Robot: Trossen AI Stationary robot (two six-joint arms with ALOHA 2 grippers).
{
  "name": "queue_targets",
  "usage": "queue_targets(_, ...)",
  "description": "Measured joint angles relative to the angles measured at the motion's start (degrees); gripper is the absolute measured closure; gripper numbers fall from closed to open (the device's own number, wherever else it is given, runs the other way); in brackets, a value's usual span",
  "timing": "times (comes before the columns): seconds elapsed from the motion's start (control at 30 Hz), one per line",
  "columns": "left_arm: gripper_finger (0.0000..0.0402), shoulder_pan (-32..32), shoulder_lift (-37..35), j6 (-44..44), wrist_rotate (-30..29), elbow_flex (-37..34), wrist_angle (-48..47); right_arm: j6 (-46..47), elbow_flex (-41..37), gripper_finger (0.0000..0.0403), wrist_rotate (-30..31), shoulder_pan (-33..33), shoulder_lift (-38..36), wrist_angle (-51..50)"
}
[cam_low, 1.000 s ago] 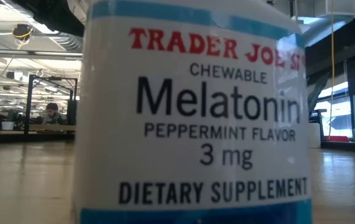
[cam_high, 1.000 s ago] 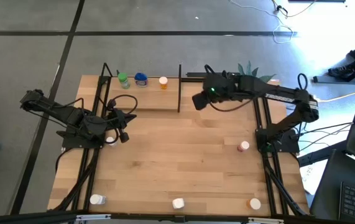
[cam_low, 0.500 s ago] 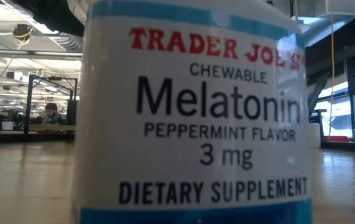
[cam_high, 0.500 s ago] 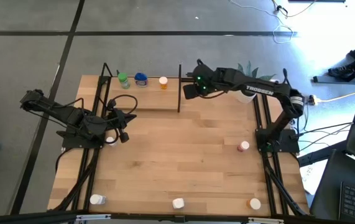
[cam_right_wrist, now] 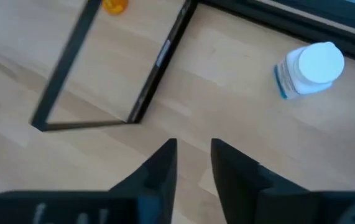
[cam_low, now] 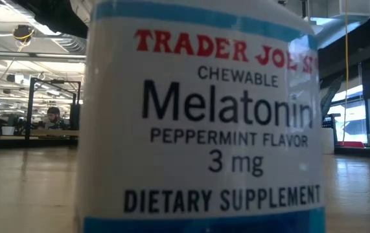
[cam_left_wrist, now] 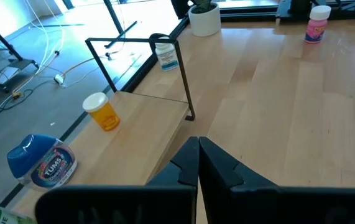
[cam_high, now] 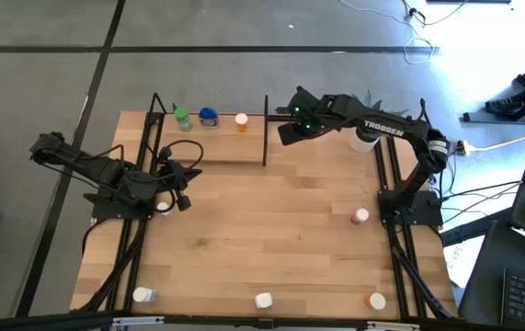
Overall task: Pick and place medicine bottles onto shelf by color
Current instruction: Put the white pill bottle on the shelf
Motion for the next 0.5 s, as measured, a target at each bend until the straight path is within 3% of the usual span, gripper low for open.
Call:
queue_targets(0.27,0.0401,0.0,0.0,0.0,0.0,0.0,0.0,-7.32,0.0,0.0218,-5.11,-4.64,-0.04,-1.31)
queue_targets(0.5,0.0401,0.0,0.02,0.0,0.0,0.0,0.0,-12.92,0.0,0.0111,-5.14,-6.51,-0.06,-1.33)
